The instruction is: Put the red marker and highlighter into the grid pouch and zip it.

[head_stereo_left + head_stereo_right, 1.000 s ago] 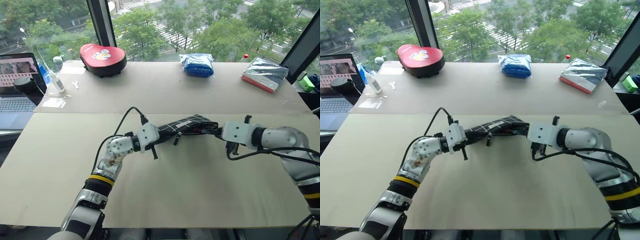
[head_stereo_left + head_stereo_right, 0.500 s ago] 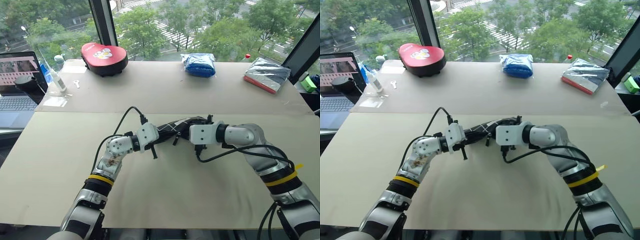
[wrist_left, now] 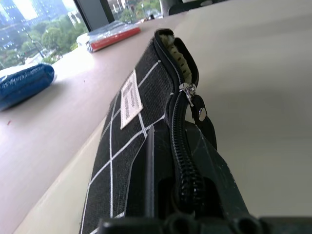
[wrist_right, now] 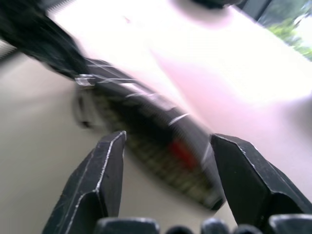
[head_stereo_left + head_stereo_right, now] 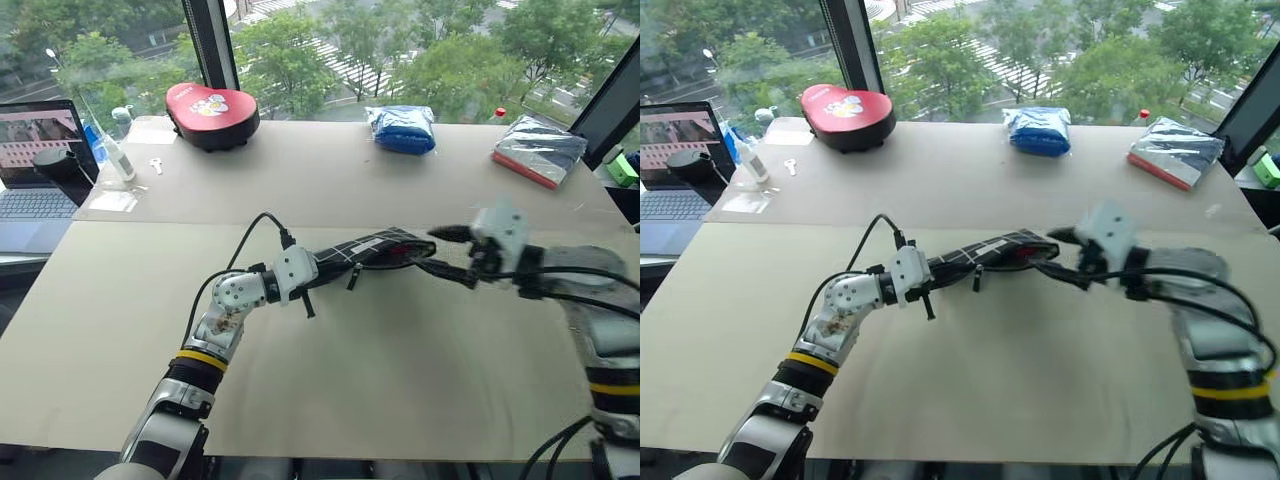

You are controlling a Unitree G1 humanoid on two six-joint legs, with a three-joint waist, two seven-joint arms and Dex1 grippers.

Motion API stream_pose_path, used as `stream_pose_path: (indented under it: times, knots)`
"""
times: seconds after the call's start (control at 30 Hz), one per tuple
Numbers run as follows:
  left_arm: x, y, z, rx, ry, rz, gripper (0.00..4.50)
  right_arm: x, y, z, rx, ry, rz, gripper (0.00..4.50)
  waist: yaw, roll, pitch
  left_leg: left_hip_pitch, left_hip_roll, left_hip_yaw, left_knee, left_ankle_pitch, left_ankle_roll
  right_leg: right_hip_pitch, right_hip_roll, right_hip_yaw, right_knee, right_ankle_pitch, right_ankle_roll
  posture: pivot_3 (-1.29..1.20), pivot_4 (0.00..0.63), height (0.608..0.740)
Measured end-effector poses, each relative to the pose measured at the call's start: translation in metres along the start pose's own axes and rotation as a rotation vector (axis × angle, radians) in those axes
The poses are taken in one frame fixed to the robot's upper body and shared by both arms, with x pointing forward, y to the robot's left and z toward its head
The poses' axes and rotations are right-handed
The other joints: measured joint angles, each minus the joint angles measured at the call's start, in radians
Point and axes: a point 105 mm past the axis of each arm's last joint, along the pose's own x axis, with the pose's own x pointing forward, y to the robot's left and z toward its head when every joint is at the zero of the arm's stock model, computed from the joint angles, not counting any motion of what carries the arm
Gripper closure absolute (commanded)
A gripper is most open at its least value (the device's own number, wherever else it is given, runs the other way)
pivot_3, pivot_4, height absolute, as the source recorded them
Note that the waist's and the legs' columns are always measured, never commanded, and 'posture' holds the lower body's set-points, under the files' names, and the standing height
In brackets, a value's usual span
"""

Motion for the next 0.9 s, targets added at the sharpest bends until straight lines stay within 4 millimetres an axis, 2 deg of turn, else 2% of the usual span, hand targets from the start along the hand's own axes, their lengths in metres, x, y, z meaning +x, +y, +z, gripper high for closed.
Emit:
stream_pose_path:
  times: [0.1,0.2,0.27,0.33,0.5,0.9]
  knots:
    - [0.0,0.0,0.0,0.001,-0.001,-0.002,4.5,0.005,0.028,-0.028,0.136,0.072,0.073,1.42,-0.01,0.0,0.0,0.001,0.0,0.002,0.0,0.0,0.0,-0.001,0.0,0.002,0.0,0.0,0.0,0.0,0.15,0.74]
    - [0.004,-0.001,0.002,0.0,-0.011,-0.009,4.5,0.026,0.039,-0.041,0.229,0.065,0.068,1.42,-0.014,-0.001,0.001,0.002,0.0,0.003,0.0,0.001,-0.002,-0.001,0.0,0.002,0.0,0.0,0.0,0.0,0.15,0.74]
    - [0.005,-0.001,0.003,-0.001,-0.013,-0.011,4.5,0.05,0.043,-0.043,0.267,0.041,0.041,1.42,-0.014,-0.001,0.001,0.003,0.0,0.002,0.0,0.003,-0.004,-0.001,0.0,0.002,0.001,0.0,-0.001,0.0,0.15,0.74]
    - [0.006,-0.001,0.003,-0.001,-0.015,-0.013,4.5,0.071,0.043,-0.042,0.289,0.026,0.008,1.42,-0.012,-0.001,0.001,0.003,0.0,0.002,0.001,0.003,-0.005,-0.001,0.0,0.002,0.002,0.001,-0.001,0.0,0.15,0.74]
    - [0.004,0.0,0.003,0.004,-0.01,-0.015,4.5,0.099,0.034,-0.033,0.279,0.005,-0.05,1.42,-0.008,-0.001,0.001,0.003,-0.001,0.002,0.001,0.003,-0.006,-0.001,0.0,0.002,0.001,0.001,-0.001,0.0,0.15,0.74]
    - [0.004,0.001,0.003,0.007,-0.009,-0.008,4.5,0.132,0.025,-0.004,0.267,-0.061,-0.031,1.42,-0.013,0.0,0.001,0.003,-0.001,0.001,0.0,0.003,-0.005,-0.002,0.001,0.001,0.002,0.001,-0.001,0.0,0.15,0.74]
